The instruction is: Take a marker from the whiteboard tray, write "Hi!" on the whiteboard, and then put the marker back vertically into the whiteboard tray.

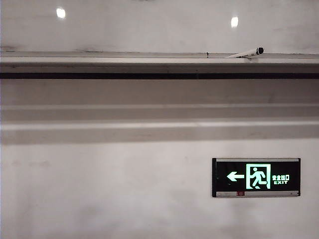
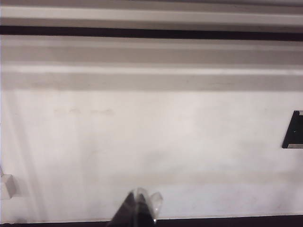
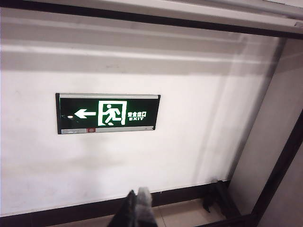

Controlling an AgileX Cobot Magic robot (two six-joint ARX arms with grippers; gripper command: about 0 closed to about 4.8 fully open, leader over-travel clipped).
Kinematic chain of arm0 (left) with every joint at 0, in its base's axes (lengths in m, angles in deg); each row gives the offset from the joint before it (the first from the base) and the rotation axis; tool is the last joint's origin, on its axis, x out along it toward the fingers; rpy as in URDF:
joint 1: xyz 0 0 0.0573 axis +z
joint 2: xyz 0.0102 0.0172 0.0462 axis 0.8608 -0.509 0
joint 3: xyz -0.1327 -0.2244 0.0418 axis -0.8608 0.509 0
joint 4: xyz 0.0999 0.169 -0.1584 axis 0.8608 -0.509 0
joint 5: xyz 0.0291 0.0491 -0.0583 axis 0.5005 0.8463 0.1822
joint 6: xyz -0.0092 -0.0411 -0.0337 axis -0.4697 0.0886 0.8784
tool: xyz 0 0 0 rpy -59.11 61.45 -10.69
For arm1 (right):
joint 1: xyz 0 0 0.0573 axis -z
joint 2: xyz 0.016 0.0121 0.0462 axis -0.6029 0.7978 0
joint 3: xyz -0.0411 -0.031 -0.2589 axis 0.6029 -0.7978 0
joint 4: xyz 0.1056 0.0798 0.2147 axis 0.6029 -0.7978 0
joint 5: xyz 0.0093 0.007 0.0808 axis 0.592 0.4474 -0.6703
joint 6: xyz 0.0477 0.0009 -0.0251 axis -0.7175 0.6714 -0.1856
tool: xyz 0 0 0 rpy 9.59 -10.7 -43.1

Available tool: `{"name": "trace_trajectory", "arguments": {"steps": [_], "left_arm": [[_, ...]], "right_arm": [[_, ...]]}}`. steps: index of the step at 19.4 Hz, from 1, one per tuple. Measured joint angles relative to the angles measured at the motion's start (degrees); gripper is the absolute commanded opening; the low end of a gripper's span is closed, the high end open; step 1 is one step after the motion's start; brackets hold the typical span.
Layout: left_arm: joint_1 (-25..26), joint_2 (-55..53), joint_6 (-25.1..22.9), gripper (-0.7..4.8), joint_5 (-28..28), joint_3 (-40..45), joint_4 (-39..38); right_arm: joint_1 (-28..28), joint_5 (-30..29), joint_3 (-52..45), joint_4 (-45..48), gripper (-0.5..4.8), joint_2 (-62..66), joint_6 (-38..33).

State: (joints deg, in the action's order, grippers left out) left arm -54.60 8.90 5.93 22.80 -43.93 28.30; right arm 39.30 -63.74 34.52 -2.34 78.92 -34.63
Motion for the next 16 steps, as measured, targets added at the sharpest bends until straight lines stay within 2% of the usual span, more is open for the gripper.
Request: {"name": "trace_trajectory", "arguments": {"steps": [7,10,12,14,16], "left_arm": [[0.00,0.00,0.00,-0.05,0.00,0.00,0.00],[0.00,-0.02,4.50,-0.05,0.85,-0.90,-0.63],[0.00,-0.02,8.09,-0.05,1.20,-5.14,-1.92],[0.00,-0.02,8.87,-0.05,1.51,-12.11,-4.59],[0.00,-1.16,9.03,-0.05,1.53,-18.84,-8.35]], "right_arm": [[0.00,0.00,0.00,0.00,-0.01,0.02,0.00],[0.00,-0.04,2.97,-1.14,-0.01,0.02,-1.79],[-0.02,-0.09,9.53,-2.99,-0.01,0.02,-2.82],[-0.02,-0.17,17.40,-8.79,-0.01,1.36,-2.97],[-0.02,-0.66,23.08,-10.16,-0.01,3.67,-2.97]]}}
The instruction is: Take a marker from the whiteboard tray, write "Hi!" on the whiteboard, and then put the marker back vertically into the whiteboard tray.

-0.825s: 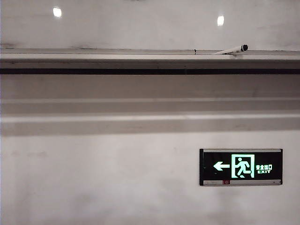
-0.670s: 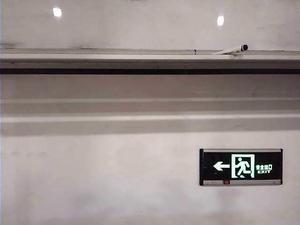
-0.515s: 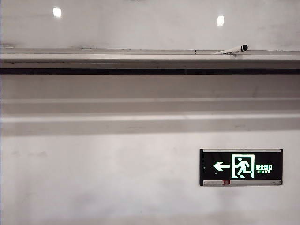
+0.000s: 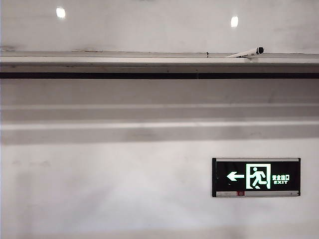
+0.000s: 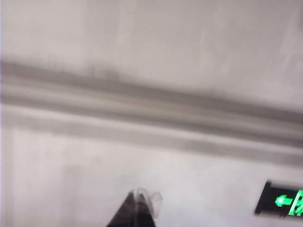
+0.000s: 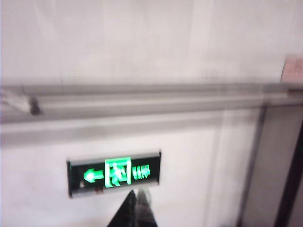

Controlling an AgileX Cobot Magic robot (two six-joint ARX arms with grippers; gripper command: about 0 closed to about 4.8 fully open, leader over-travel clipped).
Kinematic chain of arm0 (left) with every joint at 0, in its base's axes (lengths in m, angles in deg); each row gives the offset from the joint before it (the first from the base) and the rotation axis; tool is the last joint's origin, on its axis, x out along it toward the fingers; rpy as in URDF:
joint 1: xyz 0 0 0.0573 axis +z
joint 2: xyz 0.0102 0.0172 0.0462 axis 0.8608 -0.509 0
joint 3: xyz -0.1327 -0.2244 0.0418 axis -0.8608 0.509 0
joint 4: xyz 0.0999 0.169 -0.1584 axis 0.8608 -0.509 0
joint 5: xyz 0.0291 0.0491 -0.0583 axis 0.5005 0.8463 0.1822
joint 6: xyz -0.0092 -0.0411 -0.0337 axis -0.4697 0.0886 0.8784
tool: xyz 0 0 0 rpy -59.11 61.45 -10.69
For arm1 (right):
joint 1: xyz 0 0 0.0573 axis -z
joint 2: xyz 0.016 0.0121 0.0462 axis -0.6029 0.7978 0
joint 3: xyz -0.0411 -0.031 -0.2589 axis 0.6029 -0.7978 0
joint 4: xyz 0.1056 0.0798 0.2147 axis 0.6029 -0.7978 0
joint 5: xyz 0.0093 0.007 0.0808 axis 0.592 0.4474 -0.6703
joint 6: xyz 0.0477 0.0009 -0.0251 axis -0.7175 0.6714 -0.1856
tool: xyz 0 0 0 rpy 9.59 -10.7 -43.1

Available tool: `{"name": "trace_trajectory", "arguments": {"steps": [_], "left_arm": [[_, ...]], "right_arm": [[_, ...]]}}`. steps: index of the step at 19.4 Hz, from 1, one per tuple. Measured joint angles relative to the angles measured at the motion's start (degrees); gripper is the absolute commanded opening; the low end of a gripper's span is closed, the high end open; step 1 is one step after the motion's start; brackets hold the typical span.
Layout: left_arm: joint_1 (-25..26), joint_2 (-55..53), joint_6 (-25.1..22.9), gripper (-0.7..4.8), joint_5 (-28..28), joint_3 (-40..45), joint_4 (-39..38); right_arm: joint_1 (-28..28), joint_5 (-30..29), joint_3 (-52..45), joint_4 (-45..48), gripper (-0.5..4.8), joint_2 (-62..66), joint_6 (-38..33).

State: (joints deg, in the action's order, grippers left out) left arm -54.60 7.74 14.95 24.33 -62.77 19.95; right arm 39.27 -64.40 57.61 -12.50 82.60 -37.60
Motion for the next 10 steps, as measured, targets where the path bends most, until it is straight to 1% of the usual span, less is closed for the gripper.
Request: {"name": "trace_trajectory", "arguments": {"steps": [2,3,5,7,10], "left_arm": [[0.00,-3.58,0.02,-0.05,0.02,-6.27,-2.05],[0.00,-6.51,0.02,-0.05,0.00,-9.77,-2.58],[0.00,-15.65,0.02,-0.05,-1.20,-18.05,-3.76],[-0.15,-23.15,0.02,-0.05,-3.69,-25.31,-4.68],[-0.94,-32.59,-0.44,-0.05,-5.18,-34.97,-5.81]], "right_arm": [[0.00,-1.46,4.76,-1.27,-0.01,3.76,0.00],[0.00,-3.37,7.69,-1.42,-0.01,7.06,-0.02],[0.00,-7.87,12.74,-1.68,-0.01,14.05,-0.02],[0.02,-10.49,17.27,-1.90,-0.01,20.28,0.00],[0.02,-14.34,23.21,-1.60,-0.01,28.68,-0.02]]}}
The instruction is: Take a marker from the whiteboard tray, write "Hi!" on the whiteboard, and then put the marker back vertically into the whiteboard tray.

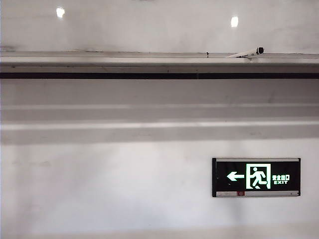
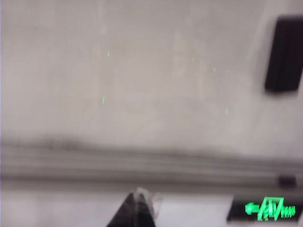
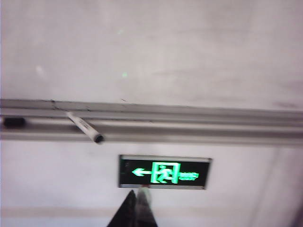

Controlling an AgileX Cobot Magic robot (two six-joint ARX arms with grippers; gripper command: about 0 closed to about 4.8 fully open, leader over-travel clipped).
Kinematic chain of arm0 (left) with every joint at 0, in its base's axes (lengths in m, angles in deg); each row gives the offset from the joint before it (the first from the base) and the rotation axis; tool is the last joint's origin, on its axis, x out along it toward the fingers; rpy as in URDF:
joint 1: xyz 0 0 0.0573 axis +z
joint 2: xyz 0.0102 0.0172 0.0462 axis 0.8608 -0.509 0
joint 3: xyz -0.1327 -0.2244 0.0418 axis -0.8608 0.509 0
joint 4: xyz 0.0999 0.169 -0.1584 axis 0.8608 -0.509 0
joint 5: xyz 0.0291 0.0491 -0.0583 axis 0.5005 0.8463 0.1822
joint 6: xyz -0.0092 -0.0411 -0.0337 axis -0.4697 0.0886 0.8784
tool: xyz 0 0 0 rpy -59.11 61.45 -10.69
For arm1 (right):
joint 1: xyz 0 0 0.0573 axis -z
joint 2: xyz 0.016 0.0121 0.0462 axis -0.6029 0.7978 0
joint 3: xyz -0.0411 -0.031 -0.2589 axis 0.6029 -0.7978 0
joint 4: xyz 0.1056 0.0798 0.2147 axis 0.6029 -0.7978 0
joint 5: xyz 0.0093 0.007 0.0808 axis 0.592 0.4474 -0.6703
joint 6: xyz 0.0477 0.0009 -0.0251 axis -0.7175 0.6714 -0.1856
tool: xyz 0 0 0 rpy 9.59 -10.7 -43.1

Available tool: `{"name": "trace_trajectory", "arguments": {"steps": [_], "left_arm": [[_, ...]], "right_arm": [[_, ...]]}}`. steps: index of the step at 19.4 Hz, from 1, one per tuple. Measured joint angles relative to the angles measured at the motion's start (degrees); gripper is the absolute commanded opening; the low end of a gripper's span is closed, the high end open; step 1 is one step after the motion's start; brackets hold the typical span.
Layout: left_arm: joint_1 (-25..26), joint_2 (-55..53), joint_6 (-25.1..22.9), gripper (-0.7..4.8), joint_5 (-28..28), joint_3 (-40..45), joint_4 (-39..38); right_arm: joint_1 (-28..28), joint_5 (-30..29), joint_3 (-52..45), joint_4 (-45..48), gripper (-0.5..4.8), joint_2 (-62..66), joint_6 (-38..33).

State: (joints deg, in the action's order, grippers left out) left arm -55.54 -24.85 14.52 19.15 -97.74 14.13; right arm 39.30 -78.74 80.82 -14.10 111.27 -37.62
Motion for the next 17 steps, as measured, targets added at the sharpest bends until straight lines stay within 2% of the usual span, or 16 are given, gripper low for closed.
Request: {"name": "trace_trajectory", "arguments": {"steps": [3,6,9,13,15,17], "left_arm": [[0.02,-9.84,-0.52,-0.05,-4.02,-10.43,-1.55],[-0.13,-18.05,-1.42,-0.05,-11.06,-20.20,-7.80],[-3.63,-22.80,-2.01,-0.05,-15.41,-24.90,-11.04],[-10.16,-26.91,-3.67,-0.05,-15.32,-28.57,-12.81],[-15.10,-28.06,-3.76,-0.05,-14.08,-30.58,-12.37],[-17.86,-28.61,-3.85,-0.05,-11.06,-31.76,-12.26]], "right_arm": [[0.00,-5.09,5.29,0.52,-0.01,8.20,-0.02],[0.02,-9.14,9.57,0.87,-0.01,15.21,-0.02],[-0.02,-14.51,14.12,1.57,-0.01,22.32,0.02],[-0.02,-18.45,17.07,3.39,-0.01,29.03,0.74],[-0.04,-20.39,17.07,5.64,-0.01,31.74,4.15],[0.04,-24.24,17.18,9.18,-0.01,35.12,9.01]]}}
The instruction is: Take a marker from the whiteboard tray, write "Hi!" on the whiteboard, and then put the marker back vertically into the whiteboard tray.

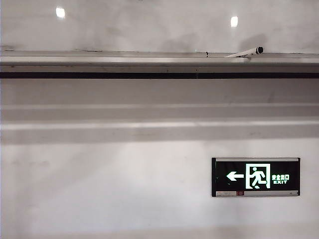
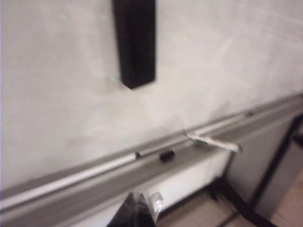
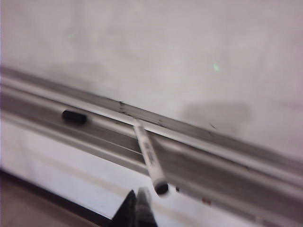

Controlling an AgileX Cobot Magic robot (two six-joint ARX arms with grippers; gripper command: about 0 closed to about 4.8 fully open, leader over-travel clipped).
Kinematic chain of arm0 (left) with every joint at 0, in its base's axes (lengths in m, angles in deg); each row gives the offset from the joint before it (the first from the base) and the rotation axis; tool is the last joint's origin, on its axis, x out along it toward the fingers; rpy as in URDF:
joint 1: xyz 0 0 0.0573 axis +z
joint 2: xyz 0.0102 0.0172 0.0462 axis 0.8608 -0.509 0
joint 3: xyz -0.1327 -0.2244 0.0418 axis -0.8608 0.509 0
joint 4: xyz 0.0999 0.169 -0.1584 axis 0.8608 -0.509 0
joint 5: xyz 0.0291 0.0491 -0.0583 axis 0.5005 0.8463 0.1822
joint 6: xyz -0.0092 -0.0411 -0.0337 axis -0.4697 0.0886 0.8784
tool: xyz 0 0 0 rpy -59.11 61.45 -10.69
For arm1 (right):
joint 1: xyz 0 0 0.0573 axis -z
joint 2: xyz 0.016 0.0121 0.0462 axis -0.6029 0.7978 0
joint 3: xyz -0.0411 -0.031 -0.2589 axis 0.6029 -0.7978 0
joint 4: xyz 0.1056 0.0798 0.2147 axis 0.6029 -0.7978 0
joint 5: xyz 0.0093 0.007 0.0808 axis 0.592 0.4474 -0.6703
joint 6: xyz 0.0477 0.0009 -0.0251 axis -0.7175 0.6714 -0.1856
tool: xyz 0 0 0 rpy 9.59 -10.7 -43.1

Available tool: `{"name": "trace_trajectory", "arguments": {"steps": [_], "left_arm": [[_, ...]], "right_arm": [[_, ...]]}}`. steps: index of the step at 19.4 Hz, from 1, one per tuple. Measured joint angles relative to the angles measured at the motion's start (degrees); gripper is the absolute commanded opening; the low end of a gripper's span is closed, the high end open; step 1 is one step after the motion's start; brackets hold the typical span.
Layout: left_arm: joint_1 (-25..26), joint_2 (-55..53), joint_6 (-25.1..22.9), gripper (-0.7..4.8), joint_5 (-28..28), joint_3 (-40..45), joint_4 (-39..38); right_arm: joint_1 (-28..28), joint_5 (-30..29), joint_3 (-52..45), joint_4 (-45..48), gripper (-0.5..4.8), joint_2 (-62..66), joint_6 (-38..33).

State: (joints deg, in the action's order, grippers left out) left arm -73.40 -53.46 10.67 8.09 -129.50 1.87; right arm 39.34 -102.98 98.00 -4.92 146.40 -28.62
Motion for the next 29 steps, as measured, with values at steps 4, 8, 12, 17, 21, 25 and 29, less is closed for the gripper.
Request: {"name": "trace_trajectory", "arguments": {"steps": [4,8,12,17,21,25,29], "left_arm": [[-2.23,-0.15,0.00,-0.05,0.74,-0.70,2.49],[-2.16,-0.15,0.00,-0.05,0.85,-0.81,3.76],[-2.12,-0.17,0.02,-0.05,0.92,-0.81,3.96],[-2.12,-0.26,0.00,-0.05,-0.79,-0.81,4.22],[-2.12,-1.18,0.02,-0.05,-5.90,-0.81,1.20],[-2.10,-2.27,-1.44,-0.05,-10.32,-2.01,-2.19],[-2.10,-4.24,-2.71,-0.05,-11.87,-5.33,-9.68]], "right_arm": [[1.31,-8.72,0.13,4.50,-0.01,8.15,2.71],[1.81,-11.82,3.74,5.16,-0.01,13.07,2.78],[3.50,-11.37,7.15,7.82,2.22,15.56,2.89],[4.28,-15.50,7.21,9.22,2.55,17.84,2.91],[4.28,-15.39,7.21,9.22,2.53,20.39,2.86],[4.11,-14.71,7.23,12.98,2.53,23.96,2.86],[3.91,-14.86,7.23,15.30,2.53,25.94,1.77]]}}
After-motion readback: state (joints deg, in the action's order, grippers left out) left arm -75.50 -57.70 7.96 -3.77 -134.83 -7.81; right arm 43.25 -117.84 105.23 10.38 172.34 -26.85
